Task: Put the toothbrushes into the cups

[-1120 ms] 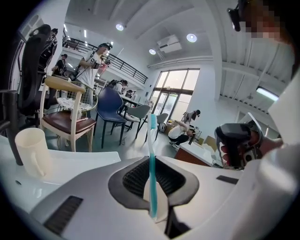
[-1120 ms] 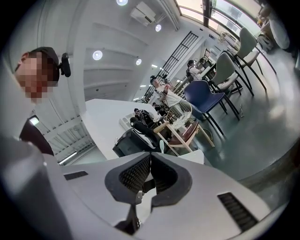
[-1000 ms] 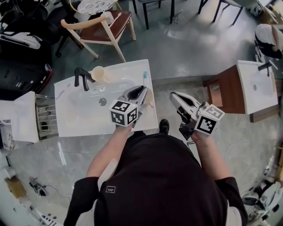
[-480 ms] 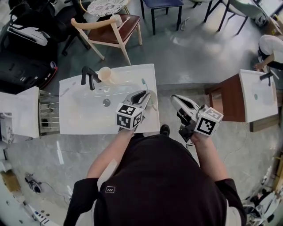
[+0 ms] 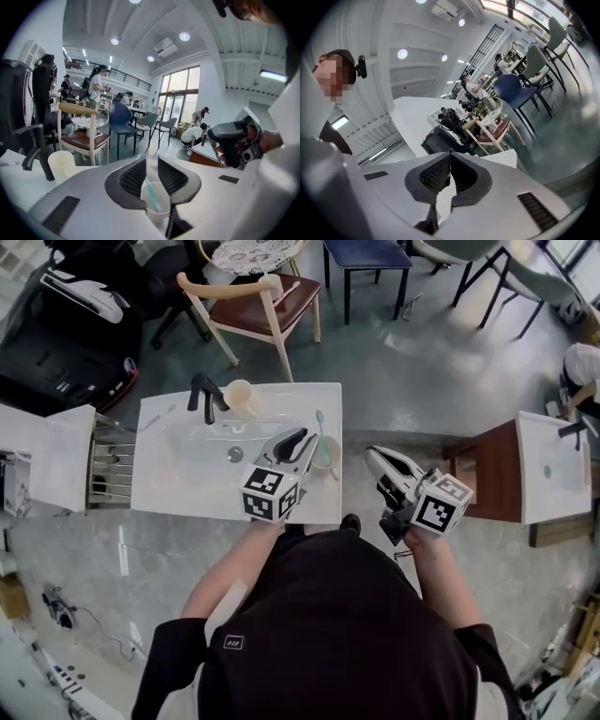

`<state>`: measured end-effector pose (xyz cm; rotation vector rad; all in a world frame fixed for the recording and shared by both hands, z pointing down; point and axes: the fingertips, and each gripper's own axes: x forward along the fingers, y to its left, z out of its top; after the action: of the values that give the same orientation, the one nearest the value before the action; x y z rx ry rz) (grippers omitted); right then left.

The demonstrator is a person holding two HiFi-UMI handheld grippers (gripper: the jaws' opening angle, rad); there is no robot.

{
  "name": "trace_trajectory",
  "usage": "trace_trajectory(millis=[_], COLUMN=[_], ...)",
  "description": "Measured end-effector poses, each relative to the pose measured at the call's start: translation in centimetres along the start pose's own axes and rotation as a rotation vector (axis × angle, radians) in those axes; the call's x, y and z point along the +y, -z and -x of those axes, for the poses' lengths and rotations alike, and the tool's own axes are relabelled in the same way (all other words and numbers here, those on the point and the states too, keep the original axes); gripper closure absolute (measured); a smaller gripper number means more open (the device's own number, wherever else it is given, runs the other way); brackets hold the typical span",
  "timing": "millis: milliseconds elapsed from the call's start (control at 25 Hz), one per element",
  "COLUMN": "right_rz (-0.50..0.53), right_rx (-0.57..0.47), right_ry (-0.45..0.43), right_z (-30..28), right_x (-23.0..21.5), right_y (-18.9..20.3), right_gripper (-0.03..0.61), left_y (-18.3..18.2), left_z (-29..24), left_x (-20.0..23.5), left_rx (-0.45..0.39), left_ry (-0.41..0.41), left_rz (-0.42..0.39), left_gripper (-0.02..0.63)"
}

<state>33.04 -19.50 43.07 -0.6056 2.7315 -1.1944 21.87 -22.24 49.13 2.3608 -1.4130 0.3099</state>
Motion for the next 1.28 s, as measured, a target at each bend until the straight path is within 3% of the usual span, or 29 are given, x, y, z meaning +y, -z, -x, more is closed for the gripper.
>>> trace_trajectory(millis=[160,360,640,800,1040,1160,1280], right_rz=[0.096,0.228,0.348,0.369,0.429,0.368,0.368], right_rx=[0.055,0.077,0.152,0.159,0.126,0.079,0.058], right_ry=[-0.033,-0.114,-0.200,-0.171,-0.008,0.000,-0.012], right_z=[-0.9,-3.5,-7.4,-10.2,-16.0,-20.6,-25.4], right_x=[0.6,3.3,7.3,9.8,11.9,14.9,18.6], right_y=[-0.1,-1.1,0.8,2.8,4.2,6.2,8.6], right_gripper=[0.551,0.551,0.551,0.551,0.551,0.551,0.551], left_y=[-3.5,-7.1,-8.5,-7.4,-5.1,-3.6,-2.6], left_z=[2.7,7.3,13.2,17.6,25.1,29.8,33.6], left_x=[-0.4,-0.6,1.3,6.0,15.4,20.3,24.9], left_rx=[-0.102,-0.156,-0.216,-0.239,-0.248,-0.209,-0.193], left_ry=[-0.054,-0.165,-0.260,-0.262,-0.234,-0.230,-0.221], left_rz=[-0.025,-0.134,-0.125,-0.087,-0.067,-0.102,-0.077], left_gripper=[0.586,0.595,0.595,0.595,0.595,0.595,0.595])
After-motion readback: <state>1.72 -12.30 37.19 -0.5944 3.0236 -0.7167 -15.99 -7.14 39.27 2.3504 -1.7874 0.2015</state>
